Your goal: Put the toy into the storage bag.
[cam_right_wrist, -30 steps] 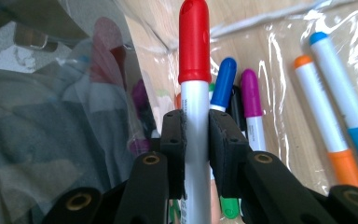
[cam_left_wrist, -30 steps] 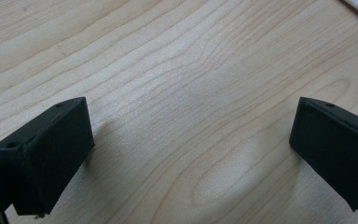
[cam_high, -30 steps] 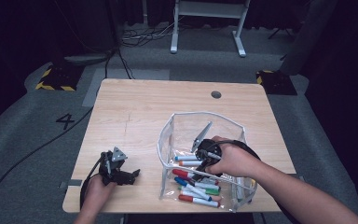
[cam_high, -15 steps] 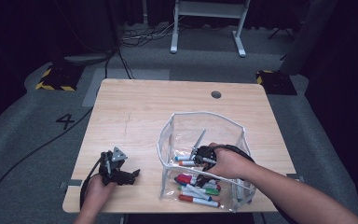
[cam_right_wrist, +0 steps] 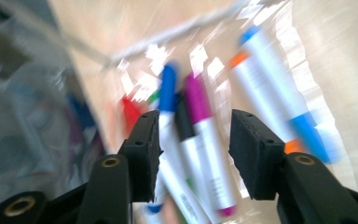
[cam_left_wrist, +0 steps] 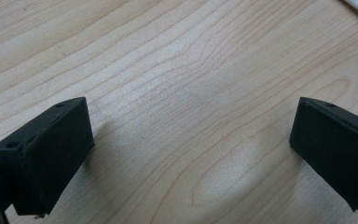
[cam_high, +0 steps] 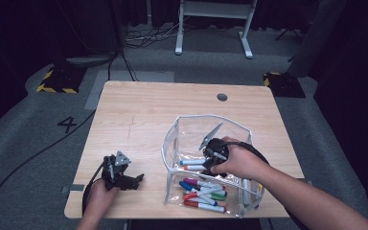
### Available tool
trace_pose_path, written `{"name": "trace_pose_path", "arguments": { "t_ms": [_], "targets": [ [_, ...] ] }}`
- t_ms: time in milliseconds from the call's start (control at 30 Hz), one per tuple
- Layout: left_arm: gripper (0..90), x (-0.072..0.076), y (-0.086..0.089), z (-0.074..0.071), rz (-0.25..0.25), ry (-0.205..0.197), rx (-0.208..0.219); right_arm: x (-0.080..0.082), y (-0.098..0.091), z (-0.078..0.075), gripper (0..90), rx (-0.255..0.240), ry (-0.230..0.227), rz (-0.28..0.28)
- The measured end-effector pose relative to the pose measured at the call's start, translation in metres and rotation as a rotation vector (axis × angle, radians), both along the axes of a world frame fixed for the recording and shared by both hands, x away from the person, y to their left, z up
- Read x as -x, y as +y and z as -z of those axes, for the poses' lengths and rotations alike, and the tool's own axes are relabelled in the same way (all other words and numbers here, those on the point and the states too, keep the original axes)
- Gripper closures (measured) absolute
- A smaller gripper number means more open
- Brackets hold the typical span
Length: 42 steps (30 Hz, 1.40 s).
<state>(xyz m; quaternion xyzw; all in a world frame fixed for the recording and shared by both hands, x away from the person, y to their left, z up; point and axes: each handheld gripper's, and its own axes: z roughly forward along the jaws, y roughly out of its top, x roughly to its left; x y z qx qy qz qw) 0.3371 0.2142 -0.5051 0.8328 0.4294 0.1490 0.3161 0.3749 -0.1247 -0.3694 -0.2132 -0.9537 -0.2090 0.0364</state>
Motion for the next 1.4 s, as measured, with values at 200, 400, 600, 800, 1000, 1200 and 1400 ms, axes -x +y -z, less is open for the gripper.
{"name": "trace_pose_path", "arguments": {
  "t_ms": [200,400,600,800,1000,1200,1400],
  "targets": [
    [0.0,0.000,0.000,0.000,-0.003,0.002,0.003,0.000,-0.014,-0.036,53.3,-0.101,-0.092,0.060],
    [0.0,0.000,0.000,0.000,-0.002,0.002,0.003,0.004,-0.037,-0.065,53.7,-0.200,-0.156,0.119],
    [0.0,0.000,0.000,0.000,-0.002,0.002,0.003,0.010,-0.068,-0.085,54.2,-0.257,-0.195,0.174],
    [0.0,0.000,0.000,0.000,-0.002,0.002,0.003,0.020,-0.104,-0.096,54.6,-0.300,-0.215,0.230],
    [0.0,0.000,0.000,0.000,-0.003,0.002,0.003,0.027,-0.145,-0.103,54.2,-0.343,-0.242,0.309],
    [0.0,0.000,0.000,0.000,-0.003,0.001,0.004,0.030,-0.183,-0.097,52.7,-0.334,-0.266,0.398],
    [0.0,0.000,0.000,0.000,-0.002,0.001,0.002,0.028,-0.204,-0.064,50.5,-0.270,-0.267,0.472]
  ]
}}
